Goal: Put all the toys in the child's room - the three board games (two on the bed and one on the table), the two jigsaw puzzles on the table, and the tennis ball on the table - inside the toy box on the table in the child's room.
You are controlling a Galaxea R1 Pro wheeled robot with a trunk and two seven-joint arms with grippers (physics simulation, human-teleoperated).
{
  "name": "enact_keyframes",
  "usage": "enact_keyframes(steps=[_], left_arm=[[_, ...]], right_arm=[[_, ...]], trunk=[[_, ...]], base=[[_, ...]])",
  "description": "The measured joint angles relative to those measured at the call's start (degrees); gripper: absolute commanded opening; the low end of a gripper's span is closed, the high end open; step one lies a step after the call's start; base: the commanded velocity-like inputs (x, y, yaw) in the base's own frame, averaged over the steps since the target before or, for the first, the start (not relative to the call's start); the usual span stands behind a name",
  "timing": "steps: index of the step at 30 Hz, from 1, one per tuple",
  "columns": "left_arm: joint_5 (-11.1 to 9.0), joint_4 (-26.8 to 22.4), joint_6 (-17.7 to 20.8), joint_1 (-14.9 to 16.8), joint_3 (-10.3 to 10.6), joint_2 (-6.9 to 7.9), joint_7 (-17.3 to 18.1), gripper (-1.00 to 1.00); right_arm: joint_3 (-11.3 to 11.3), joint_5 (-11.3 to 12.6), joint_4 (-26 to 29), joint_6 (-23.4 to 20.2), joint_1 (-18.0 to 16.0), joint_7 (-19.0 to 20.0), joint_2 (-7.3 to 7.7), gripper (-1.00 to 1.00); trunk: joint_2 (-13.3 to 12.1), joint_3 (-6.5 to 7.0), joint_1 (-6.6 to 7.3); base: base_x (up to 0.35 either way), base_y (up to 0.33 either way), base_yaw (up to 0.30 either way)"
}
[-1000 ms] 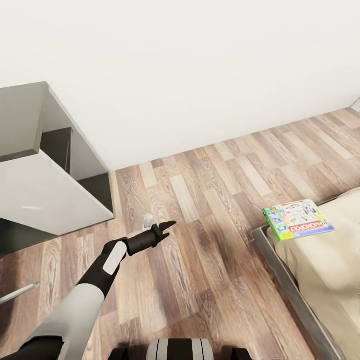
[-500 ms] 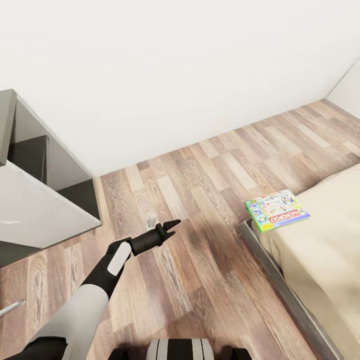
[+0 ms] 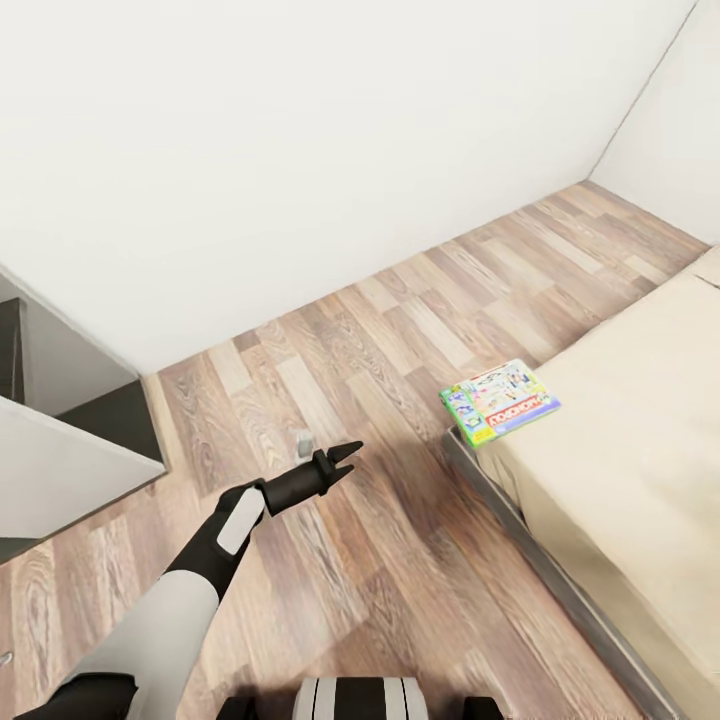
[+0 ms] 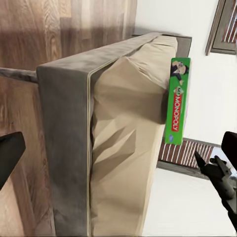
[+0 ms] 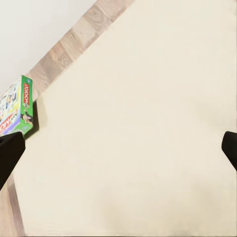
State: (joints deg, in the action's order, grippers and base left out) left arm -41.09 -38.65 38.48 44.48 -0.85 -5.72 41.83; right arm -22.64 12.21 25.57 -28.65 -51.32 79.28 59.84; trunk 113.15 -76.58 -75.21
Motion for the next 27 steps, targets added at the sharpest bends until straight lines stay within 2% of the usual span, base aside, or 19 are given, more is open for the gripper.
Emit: enact_keyframes(steps=[5, 11, 18, 21, 23, 27], left_arm=[[-0.02, 0.3, -0.58, -0.01, -0.05, 0.0, 1.03, 1.0], [0.04, 0.62, -1.95, -0.02, -0.09, 0.02, 3.23, 1.0], [0.06, 1.95, -2.71, 0.04, -0.19, 0.12, 5.64, 1.0], [0.03, 3.03, -2.91, 0.21, -0.22, 0.12, 6.38, 1.0], [0.02, 4.14, -3.15, 0.59, -0.25, 0.09, 6.83, 1.0], [0.01, 5.3, -3.67, 1.31, -0.27, 0.07, 7.16, 1.0]], right_arm=[[0.0, 0.13, 0.24, 0.02, 0.04, 0.05, 0.1, 1.0], [-0.2, 0.67, 2.59, -0.81, 0.0, 0.14, 0.19, 1.0], [-0.25, 1.95, 7.57, -4.52, -0.03, 0.16, -0.14, 1.0], [-0.21, 2.27, 11.01, -6.81, -0.01, 0.04, -0.64, 1.0], [-0.18, 2.45, 14.17, -9.02, -0.03, -0.12, -1.48, 1.0], [-0.19, 2.55, 16.91, -11.07, -0.04, -0.22, -2.61, 1.0]], trunk=[[0.0, 0.0, 0.0], [0.0, 0.0, 0.0], [0.0, 0.0, 0.0], [0.0, 0.0, 0.0], [0.0, 0.0, 0.0], [0.0, 0.0, 0.0]], base=[[0.0, 0.0, -0.235], [0.0, 0.0, -0.108], [0.0, 0.0, -0.047], [0.0, 0.0, -0.023], [0.0, 0.0, -0.016], [0.0, 0.0, -0.01]])
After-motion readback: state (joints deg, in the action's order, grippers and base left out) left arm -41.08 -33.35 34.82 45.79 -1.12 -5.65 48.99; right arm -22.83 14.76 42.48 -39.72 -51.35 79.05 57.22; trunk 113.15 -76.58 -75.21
